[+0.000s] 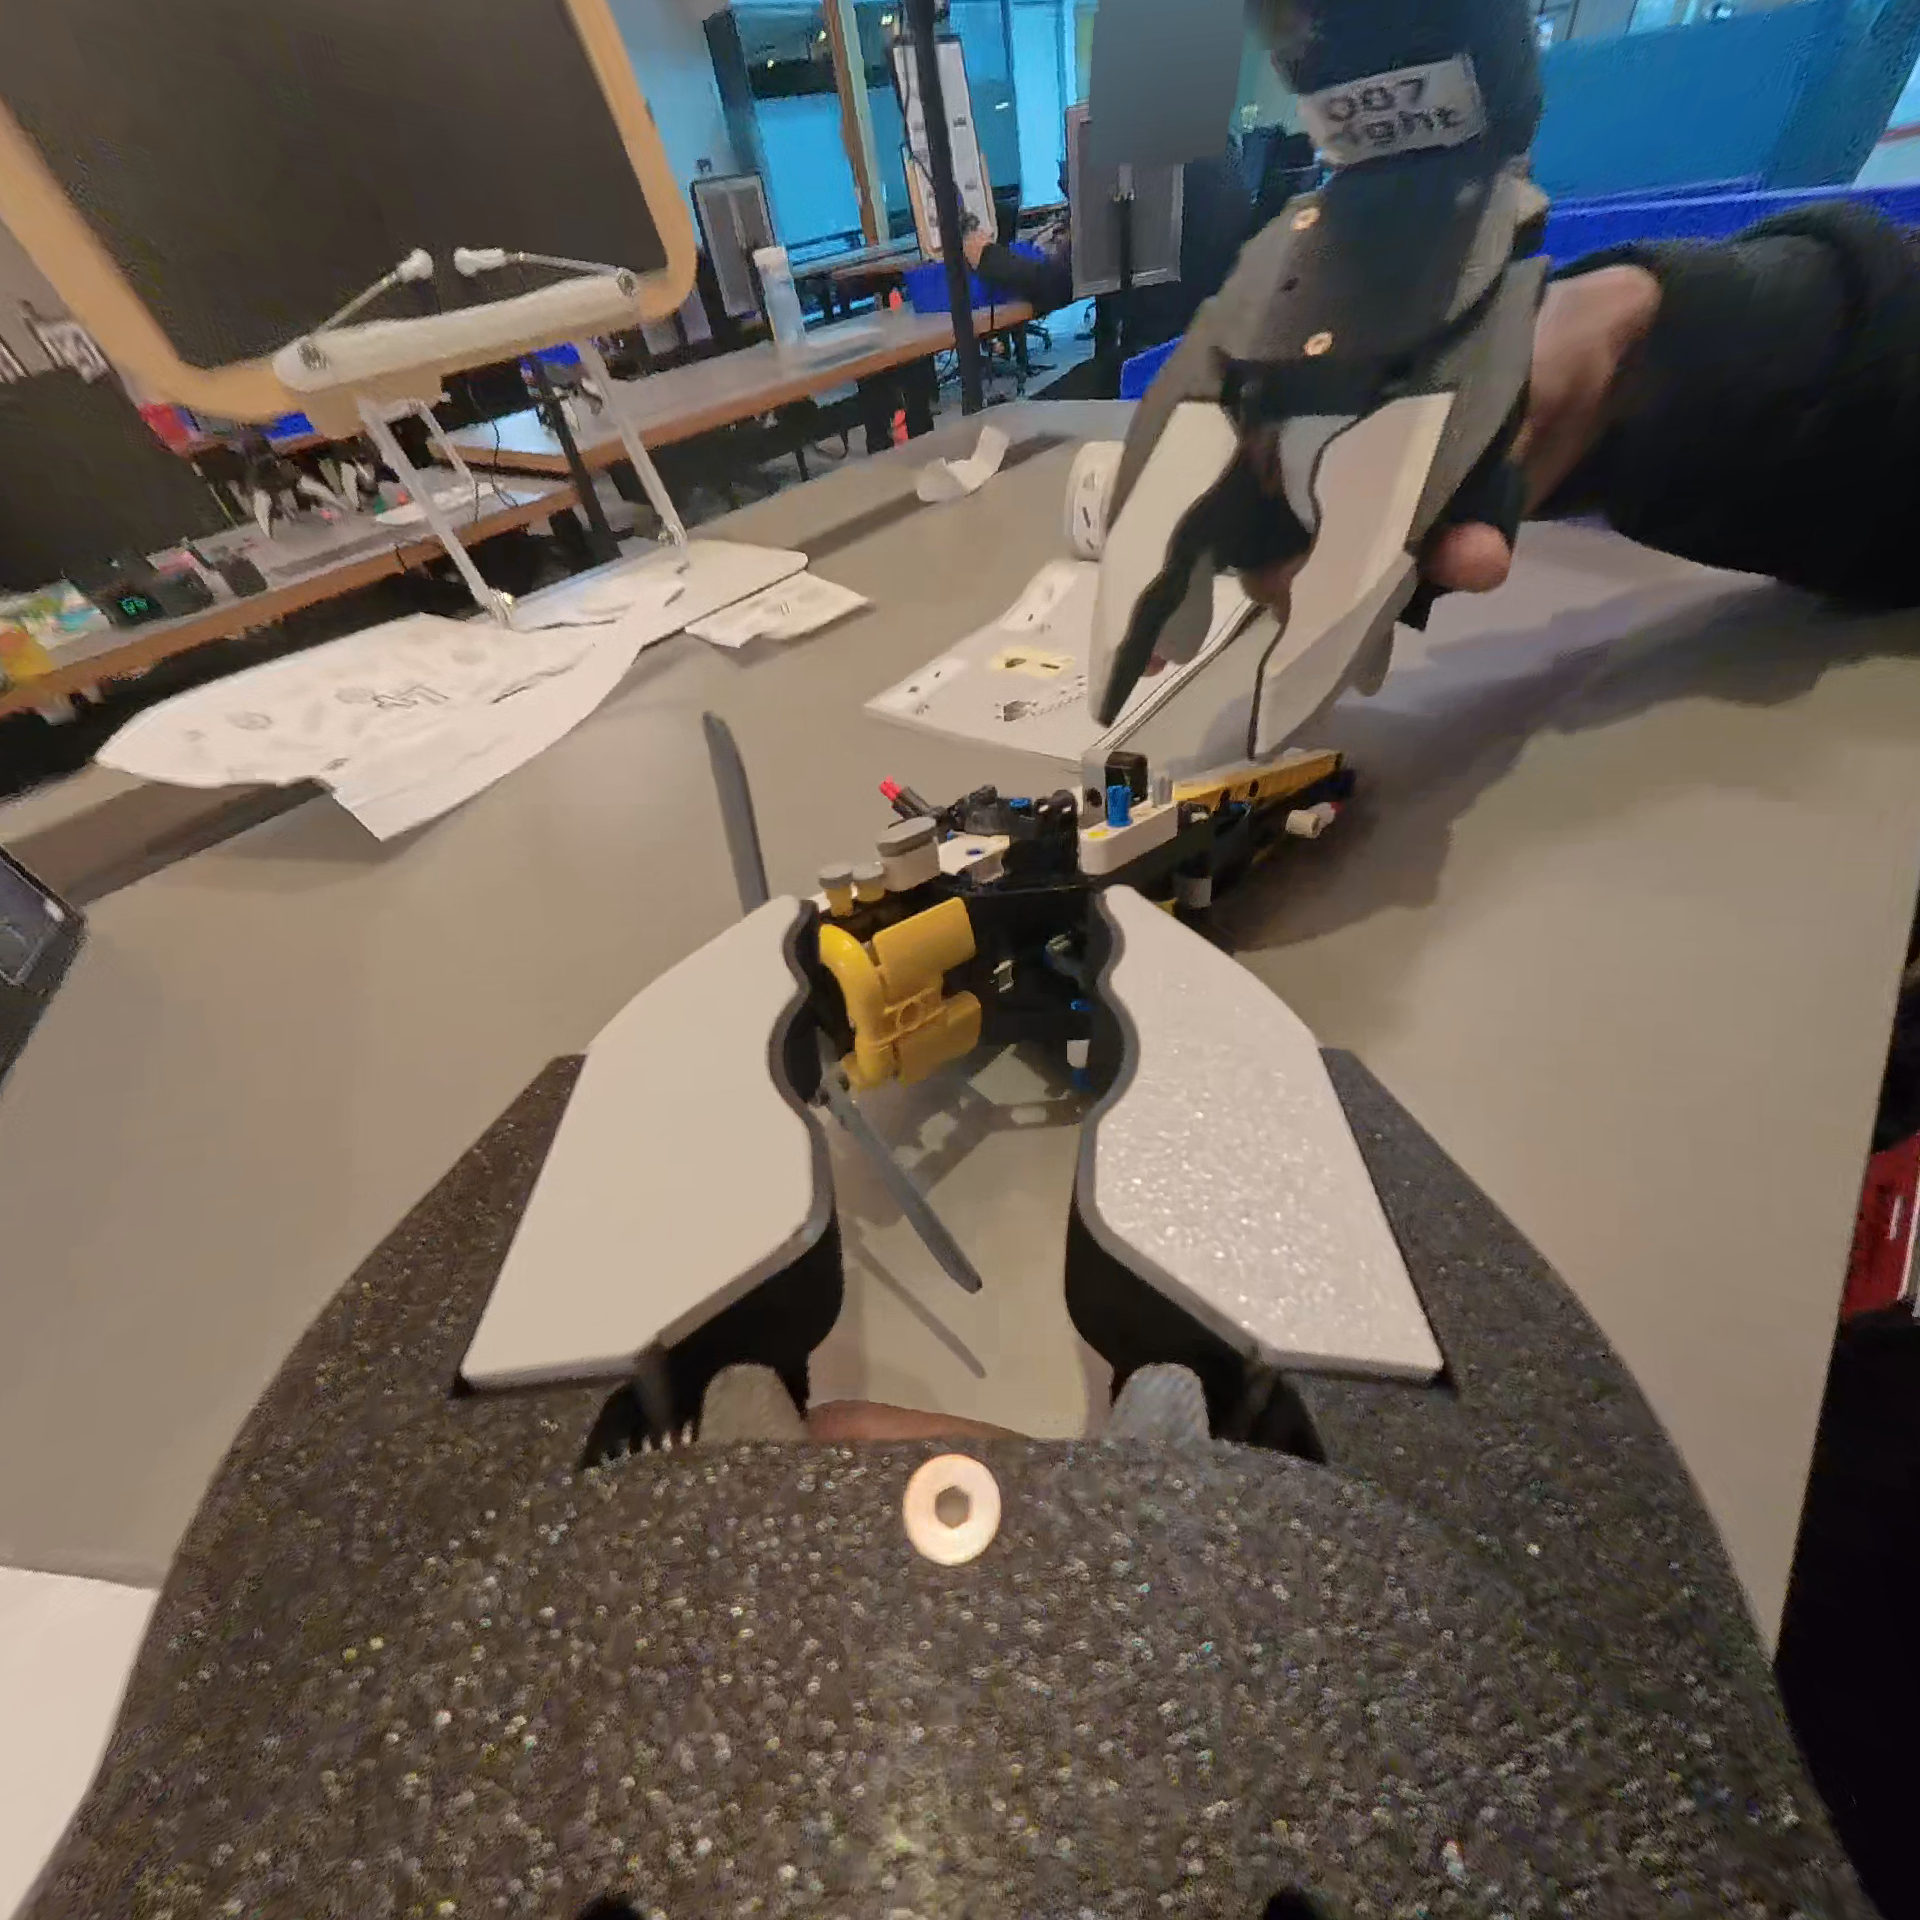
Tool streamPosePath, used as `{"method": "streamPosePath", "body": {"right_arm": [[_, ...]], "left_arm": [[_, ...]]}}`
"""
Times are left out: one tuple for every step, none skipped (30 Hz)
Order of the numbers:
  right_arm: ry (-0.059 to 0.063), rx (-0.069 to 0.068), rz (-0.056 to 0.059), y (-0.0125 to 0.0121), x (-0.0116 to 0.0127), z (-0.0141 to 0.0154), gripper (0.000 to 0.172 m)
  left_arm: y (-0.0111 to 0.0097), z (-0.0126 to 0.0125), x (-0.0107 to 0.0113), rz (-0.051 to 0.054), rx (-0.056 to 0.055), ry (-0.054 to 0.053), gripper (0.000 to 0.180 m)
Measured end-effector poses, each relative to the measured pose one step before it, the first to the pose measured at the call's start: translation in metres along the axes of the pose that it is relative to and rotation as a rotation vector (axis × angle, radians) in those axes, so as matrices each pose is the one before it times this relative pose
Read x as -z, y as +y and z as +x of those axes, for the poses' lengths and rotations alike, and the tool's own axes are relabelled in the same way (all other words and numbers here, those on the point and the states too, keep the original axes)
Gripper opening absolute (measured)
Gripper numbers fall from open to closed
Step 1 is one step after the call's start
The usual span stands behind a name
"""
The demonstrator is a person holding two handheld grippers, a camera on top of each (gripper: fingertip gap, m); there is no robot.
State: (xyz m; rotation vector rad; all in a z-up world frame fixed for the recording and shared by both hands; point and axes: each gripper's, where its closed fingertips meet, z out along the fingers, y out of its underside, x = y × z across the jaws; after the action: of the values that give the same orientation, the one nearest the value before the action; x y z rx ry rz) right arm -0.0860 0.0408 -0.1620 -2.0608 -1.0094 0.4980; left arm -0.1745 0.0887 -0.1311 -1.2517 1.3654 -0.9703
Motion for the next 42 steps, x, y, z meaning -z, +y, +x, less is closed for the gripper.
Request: {"method": "streamPosePath", "body": {"right_arm": [[-0.0140, 0.0040, -0.0050, -0.00016, -0.00366, -0.00053, 0.044], [-0.0108, 0.0037, -0.0020, -0.00069, -0.00325, -0.00079, 0.044], [-0.0062, 0.0060, 0.0060, -0.00177, -0.00244, -0.00061, 0.044], [-0.0036, 0.0069, 0.0074, -0.00179, -0.00173, -0.00053, 0.044], [0.0011, 0.0065, 0.0059, -0.00162, -0.00102, 0.00027, 0.044], [0.0062, 0.0089, 0.0083, -0.00169, -0.00023, 0.00088, 0.043], [0.0044, 0.0099, 0.0107, -0.00194, 0.00052, 0.00065, 0.042], [-0.0013, 0.0032, 0.0094, -0.00131, 0.00072, -0.00005, 0.040], [-0.0076, -0.0059, 0.0034, -0.00006, 0.00045, -0.00062, 0.040], [-0.0098, -0.0080, -0.0057, 0.00168, -0.00015, -0.00093, 0.040], [-0.0037, -0.0035, -0.0124, 0.00309, -0.00079, -0.00019, 0.040], [0.0040, 0.0010, -0.0149, 0.00370, -0.00104, 0.00081, 0.040], [0.0055, 0.0010, -0.0152, 0.00367, -0.00143, 0.00113, 0.042], [0.0006, -0.0040, -0.0072, 0.00208, -0.00124, 0.00056, 0.042], [-0.0065, -0.0094, 0.0017, 0.00017, -0.00087, -0.00016, 0.042], [-0.0073, -0.0099, 0.0006, -0.00021, -0.00077, -0.00002, 0.043], [-0.0051, -0.0070, -0.0024, -0.00002, -0.00063, 0.00021, 0.044], [-0.0049, -0.0046, -0.0030, 0.00003, -0.00046, 0.00012, 0.045], [-0.0037, -0.0038, -0.0039, 0.00001, -0.00027, -0.00005, 0.046], [-0.0016, -0.0034, -0.0047, 0.00009, -0.00023, 0.00011, 0.048], [-0.0052, -0.0021, -0.0038, -0.00004, -0.00019, -0.00071, 0.050], [-0.0142, -0.0024, -0.0010, -0.00032, -0.00030, -0.00207, 0.054], [-0.0195, -0.0064, -0.0014, -0.00014, -0.00055, -0.00298, 0.056], [-0.0187, -0.0102, -0.0052, 0.00062, -0.00112, -0.00254, 0.060], [-0.0126, -0.0102, -0.0089, 0.00116, -0.00169, -0.00168, 0.064], [-0.0059, -0.0077, -0.0095, 0.00137, -0.00211, -0.00071, 0.066], [-0.0046, -0.0044, -0.0103, 0.00143, -0.00245, -0.00070, 0.066], [-0.0030, 0.0005, -0.0105, 0.00121, -0.00251, -0.00076, 0.066], [0.0071, 0.0083, -0.0104, 0.00082, -0.00249, 0.00011, 0.061], [0.0205, 0.0174, -0.0119, 0.00085, -0.00201, 0.00160, 0.053], [0.0223, 0.0216, -0.0063, -0.00011, -0.00100, 0.00158, 0.050], [0.0282, 0.0239, 0.0018, -0.00181, 0.00010, 0.00251, 0.047], [0.0375, 0.0320, 0.0068, -0.00243, 0.00086, 0.00364, 0.046], [0.0433, 0.0329, 0.0101, -0.00316, 0.00134, 0.00450, 0.046], [0.0480, 0.0300, 0.0119, -0.00372, 0.00142, 0.00536, 0.046], [0.0520, 0.0344, 0.0088, -0.00332, 0.00145, 0.00584, 0.046], [0.0550, 0.0462, -0.0062, -0.00089, 0.00047, 0.00599, 0.046], [0.0568, 0.0532, -0.0107, 0.00002, -0.00023, 0.00550, 0.045], [0.0518, 0.0539, -0.0059, -0.00034, -0.00041, 0.00417, 0.045], [0.0435, 0.0531, -0.0052, -0.00062, -0.00052, 0.00278, 0.045], [0.0408, 0.0548, -0.0042, -0.00078, -0.00069, 0.00200, 0.045], [0.0413, 0.0540, -0.0058, -0.00079, -0.00090, 0.00200, 0.045]], "left_arm": [[-0.00188, 0.00168, -0.00089, 0.0146, -0.0311, 0.0009, 0.050], [-0.00172, 0.00169, -0.00058, 0.0126, -0.0222, 0.0034, 0.049], [-0.00152, 0.00145, -0.00055, 0.0059, -0.0122, 0.0024, 0.047], [-0.00244, 0.00142, -0.00037, 0.0120, -0.0080, 0.0003, 0.047], [-0.00191, 0.00190, -0.00061, 0.0091, -0.0041, 0.0062, 0.044], [-0.00060, 0.00241, -0.00131, -0.0046, 0.0012, 0.0131, 0.041], [0.00048, 0.00289, -0.00185, -0.0135, 0.0032, 0.0189, 0.040], [0.00081, 0.00238, -0.00210, -0.0158, -0.0010, 0.0152, 0.040], [0.00160, 0.00111, -0.00239, -0.0188, -0.0092, 0.0040, 0.040], [0.00210, -0.00035, -0.00205, -0.0193, -0.0185, -0.0068, 0.040], [0.00243, -0.00074, -0.00173, -0.0162, -0.0240, -0.0101, 0.040], [0.00255, -0.00015, -0.00145, -0.0131, -0.0193, -0.0040, 0.040], [0.00255, 0.00087, -0.00124, -0.0100, -0.0064, 0.0052, 0.040], [0.00187, 0.00082, -0.00119, -0.0037, 0.0050, 0.0072, 0.040], [0.00120, 0.00055, -0.00095, 0.0006, 0.0099, 0.0045, 0.040], [0.00081, 0.00023, -0.00065, -0.0035, 0.0039, 0.0010, 0.040], [0.00026, -0.00037, -0.00032, -0.0037, -0.0049, -0.0046, 0.040], [-0.00011, 0.00052, -0.00013, 0.0003, -0.0028, 0.0017, 0.040], [-0.00004, 0.00049, -0.00024, -0.0007, 0.0022, 0.0012, 0.040], [0.00013, 0.00042, -0.00012, -0.0022, 0.0011, 0.0005, 0.040], [0.00018, 0.00066, -0.00023, -0.0015, -0.0030, 0.0003, 0.040], [0.00020, 0.00052, -0.00008, -0.0012, -0.0065, -0.0013, 0.039], [0.00026, 0.00043, -0.00022, -0.0020, -0.0061, -0.0015, 0.039], [0.00040, 0.00034, -0.00032, -0.0033, -0.0050, -0.0020, 0.039], [0.00029, 0.00022, -0.00045, -0.0036, -0.0011, -0.0023, 0.039], [0.00029, 0.00038, -0.00042, -0.0045, 0.0072, -0.0006, 0.037], [0.00006, -0.00115, -0.00039, -0.0037, 0.0162, -0.0074, 0.037], [-0.00049, -0.00262, -0.00013, 0.0012, 0.0210, -0.0150, 0.037], [-0.00116, -0.00166, 0.00046, 0.0077, 0.0167, -0.0075, 0.037], [-0.00169, -0.00106, 0.00096, 0.0128, 0.0092, -0.0034, 0.037], [-0.00175, -0.00085, 0.00134, 0.0133, 0.0040, -0.0043, 0.037], [-0.00091, -0.00009, 0.00148, 0.0088, 0.0018, -0.0002, 0.036], [-0.00024, 0.00105, 0.00145, 0.0025, 0.0002, 0.0055, 0.036], [0.00025, 0.00125, 0.00136, -0.0007, -0.0049, 0.0047, 0.036], [0.00062, 0.00103, 0.00139, -0.0019, -0.0108, 0.0003, 0.036], [0.00085, 0.00058, 0.00146, -0.0042, -0.0124, -0.0031, 0.036], [0.00091, 0.00015, 0.00149, -0.0056, -0.0092, -0.0047, 0.035], [0.00069, 0.00028, 0.00145, -0.0037, -0.0043, -0.0033, 0.036], [0.00022, 0.00037, 0.00151, -0.0001, -0.0001, -0.0015, 0.036], [0.00032, -0.00022, 0.00130, 0.0007, 0.0024, -0.0039, 0.035], [0.00057, -0.00064, 0.00117, -0.0007, 0.0022, -0.0064, 0.035], [0.00036, -0.00075, 0.00118, -0.0003, 0.0000, -0.0073, 0.035]]}}
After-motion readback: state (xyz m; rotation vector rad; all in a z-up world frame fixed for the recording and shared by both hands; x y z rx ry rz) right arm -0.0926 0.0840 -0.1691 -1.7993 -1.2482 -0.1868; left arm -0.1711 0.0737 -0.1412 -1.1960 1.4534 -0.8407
